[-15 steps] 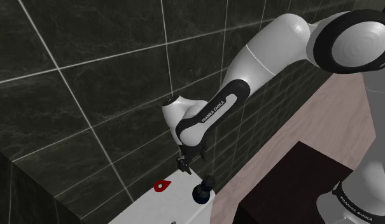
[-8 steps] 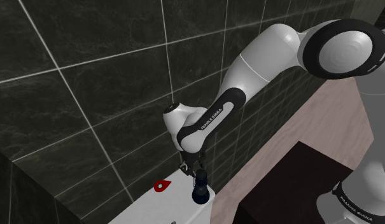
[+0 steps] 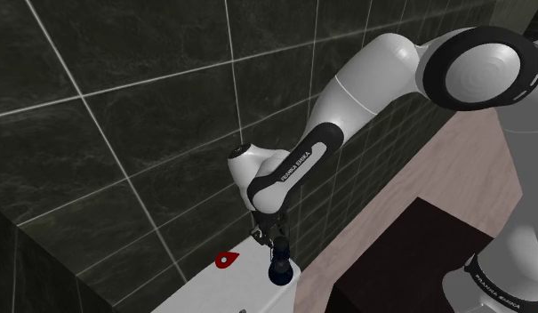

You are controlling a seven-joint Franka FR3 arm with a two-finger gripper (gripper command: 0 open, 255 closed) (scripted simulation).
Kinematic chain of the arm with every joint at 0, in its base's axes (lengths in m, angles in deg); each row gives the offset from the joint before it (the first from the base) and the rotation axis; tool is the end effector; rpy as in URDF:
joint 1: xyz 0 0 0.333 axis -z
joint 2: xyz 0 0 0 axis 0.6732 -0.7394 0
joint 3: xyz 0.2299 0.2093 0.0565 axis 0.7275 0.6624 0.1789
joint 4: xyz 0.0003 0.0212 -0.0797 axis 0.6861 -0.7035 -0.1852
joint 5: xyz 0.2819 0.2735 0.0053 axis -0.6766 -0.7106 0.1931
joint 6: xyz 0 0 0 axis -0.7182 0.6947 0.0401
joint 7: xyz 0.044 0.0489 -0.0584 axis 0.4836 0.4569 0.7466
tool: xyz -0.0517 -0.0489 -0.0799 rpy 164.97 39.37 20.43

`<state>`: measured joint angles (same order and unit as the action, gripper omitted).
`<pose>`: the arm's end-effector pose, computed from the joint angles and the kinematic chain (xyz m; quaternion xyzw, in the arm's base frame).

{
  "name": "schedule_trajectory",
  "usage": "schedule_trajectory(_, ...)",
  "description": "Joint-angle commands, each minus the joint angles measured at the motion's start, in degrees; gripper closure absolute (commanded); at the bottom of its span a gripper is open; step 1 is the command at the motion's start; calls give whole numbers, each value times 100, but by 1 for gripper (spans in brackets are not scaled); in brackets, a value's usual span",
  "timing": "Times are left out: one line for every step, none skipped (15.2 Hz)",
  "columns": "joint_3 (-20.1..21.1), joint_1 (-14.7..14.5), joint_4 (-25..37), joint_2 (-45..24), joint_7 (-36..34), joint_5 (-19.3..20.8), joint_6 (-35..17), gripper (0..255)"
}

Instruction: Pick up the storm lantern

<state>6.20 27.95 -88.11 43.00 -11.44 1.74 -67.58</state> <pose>0.5044 0.3012 0.1462 0.9871 0.0418 -0.1440 0.0555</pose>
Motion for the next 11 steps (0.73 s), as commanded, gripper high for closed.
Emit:
schedule_trajectory(16,9,-15,53,8,-19,46,255)
schedule_trajectory(32,20,-29,116,16,-38,94,255)
schedule_trajectory(47,32,-39,178,26,-57,145,255)
schedule_trajectory(62,43,-49,240,35,-76,195,255)
schedule_trajectory(76,54,-58,302,44,-96,246,255)
schedule_trajectory(91,65,-66,363,54,-115,297,255)
schedule_trajectory(105,75,-73,423,63,-135,349,255)
schedule_trajectory(119,86,-78,482,73,-154,402,255)
schedule_trajectory(133,96,-82,541,83,-174,455,255)
schedule_trajectory(146,106,-84,600,92,-194,508,255)
schedule_trajectory(160,116,-86,658,102,-213,563,255)
